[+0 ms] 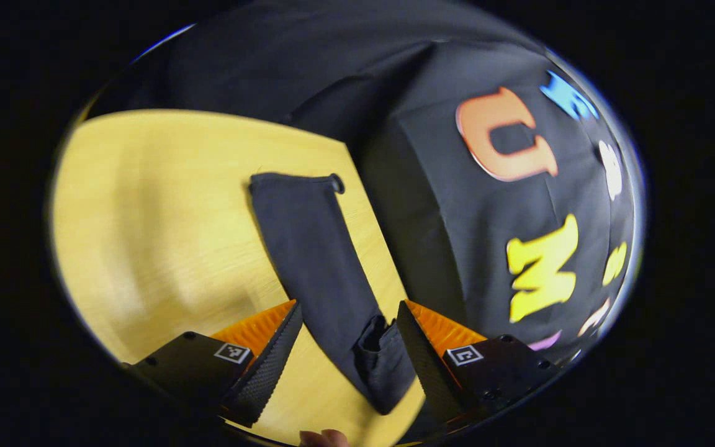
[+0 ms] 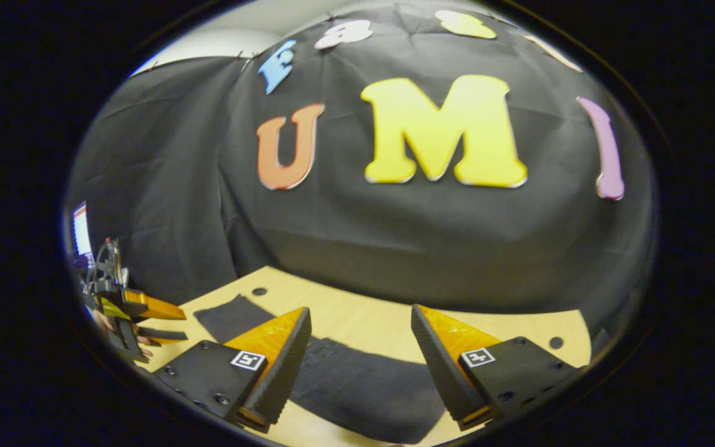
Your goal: Grasp the waist and the cuffs of the jeans and fold them to make the two legs overlap; first hold the waist and fold one-third of the jeans toward the cuffs, then hold the cuffs and fold the remaining one-third in the same direction to finish folding.
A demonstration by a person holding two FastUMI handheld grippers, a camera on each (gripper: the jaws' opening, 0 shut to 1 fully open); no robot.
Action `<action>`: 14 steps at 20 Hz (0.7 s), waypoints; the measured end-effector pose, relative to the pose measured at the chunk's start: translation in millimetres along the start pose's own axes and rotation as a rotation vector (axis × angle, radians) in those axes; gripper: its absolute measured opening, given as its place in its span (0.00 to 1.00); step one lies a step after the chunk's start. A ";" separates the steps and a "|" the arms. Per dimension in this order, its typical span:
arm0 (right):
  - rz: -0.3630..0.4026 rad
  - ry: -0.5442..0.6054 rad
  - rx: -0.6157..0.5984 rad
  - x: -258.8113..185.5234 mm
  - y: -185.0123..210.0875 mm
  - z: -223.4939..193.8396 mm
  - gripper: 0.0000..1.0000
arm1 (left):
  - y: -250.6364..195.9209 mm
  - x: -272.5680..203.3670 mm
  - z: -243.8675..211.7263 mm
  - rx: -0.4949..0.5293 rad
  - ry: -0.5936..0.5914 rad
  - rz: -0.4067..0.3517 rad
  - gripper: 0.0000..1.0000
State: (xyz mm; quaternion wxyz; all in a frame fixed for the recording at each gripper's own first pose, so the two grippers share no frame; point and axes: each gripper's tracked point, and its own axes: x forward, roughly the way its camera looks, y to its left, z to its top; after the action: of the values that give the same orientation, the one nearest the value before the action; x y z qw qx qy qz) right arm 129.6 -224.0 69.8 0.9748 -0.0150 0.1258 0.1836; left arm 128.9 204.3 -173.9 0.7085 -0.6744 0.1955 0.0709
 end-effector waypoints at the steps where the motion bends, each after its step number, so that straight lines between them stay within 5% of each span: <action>1: -0.038 -0.029 0.000 -14.8 -20.3 16.3 0.92 | 5.8 2.4 12.7 -0.058 -0.025 -0.003 0.99; 8: -0.308 -0.138 -0.019 -100.8 -151.8 95.5 0.95 | 39.6 24.6 54.8 -0.226 -0.063 0.014 0.99; 14: -0.411 -0.137 0.020 -146.5 -195.8 107.0 1.00 | 54.3 58.6 71.0 -0.229 -0.096 0.055 0.99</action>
State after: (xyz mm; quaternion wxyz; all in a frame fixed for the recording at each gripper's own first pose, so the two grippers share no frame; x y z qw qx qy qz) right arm 94.1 -450.3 206.7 0.9981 -0.0181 0.0552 -0.0198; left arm 175.5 268.9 -245.1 0.6331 -0.7412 0.1705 0.1442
